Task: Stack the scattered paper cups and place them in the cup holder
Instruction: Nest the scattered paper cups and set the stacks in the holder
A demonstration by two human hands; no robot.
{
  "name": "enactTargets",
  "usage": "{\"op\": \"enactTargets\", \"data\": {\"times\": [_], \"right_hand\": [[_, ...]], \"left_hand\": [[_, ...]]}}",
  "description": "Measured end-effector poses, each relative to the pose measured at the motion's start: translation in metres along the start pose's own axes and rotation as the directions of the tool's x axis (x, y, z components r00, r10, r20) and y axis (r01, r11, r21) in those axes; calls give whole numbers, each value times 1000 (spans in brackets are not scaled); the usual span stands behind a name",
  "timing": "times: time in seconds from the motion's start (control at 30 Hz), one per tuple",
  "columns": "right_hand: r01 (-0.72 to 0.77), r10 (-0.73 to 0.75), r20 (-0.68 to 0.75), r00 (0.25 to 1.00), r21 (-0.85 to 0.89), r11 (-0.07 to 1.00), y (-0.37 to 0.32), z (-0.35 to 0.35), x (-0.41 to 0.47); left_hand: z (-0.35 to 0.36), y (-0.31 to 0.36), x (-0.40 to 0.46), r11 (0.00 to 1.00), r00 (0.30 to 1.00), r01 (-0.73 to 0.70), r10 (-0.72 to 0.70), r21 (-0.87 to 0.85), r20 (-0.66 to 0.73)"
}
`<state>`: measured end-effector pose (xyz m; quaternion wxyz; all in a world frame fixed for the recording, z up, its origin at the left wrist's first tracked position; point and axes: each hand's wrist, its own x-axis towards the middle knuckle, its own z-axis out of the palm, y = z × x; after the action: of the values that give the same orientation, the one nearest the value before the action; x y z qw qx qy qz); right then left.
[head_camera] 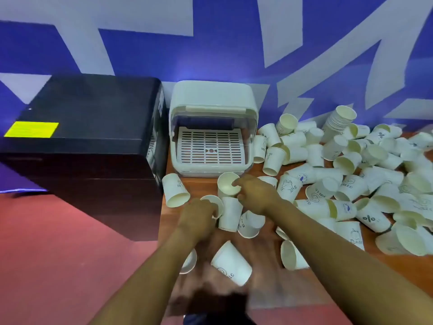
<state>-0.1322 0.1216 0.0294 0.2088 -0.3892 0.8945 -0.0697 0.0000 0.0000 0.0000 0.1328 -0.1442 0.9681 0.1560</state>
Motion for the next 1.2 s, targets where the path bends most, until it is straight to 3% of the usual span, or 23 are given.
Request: {"op": "enactTargets", "data": {"times": [0.13,0.23,0.43,0.73,0.97,1.1,1.2], "right_hand": [[-4,10,61,998,-88,996,10,9,17],[3,6,91,996,-98,995,19,19,28],[29,-23,67,997,-103,994,26,29,35],[64,-73,-66,995,-122,991,26,0,17],[79,-94,-222,970,-77,994,16,-46,23],[98,-96,-243,965,-1,995,1,-65,40],[109,-120,-260,958,-57,992,-13,-78,57]], "left_hand": [[-2,-7,11,1000,1000,20,-19,21,-22],[-2,-7,14,999,999,-1,-1,43,49],[1,-4,20,990,996,13,-26,140,89],[-26,-13,19,999,998,36,-34,-36,54],[-94,-24,29,1000,979,13,-17,-20,-205],[-122,-32,40,998,953,41,-52,-43,-299],[-134,-42,50,996,928,84,-88,-26,-363]]}}
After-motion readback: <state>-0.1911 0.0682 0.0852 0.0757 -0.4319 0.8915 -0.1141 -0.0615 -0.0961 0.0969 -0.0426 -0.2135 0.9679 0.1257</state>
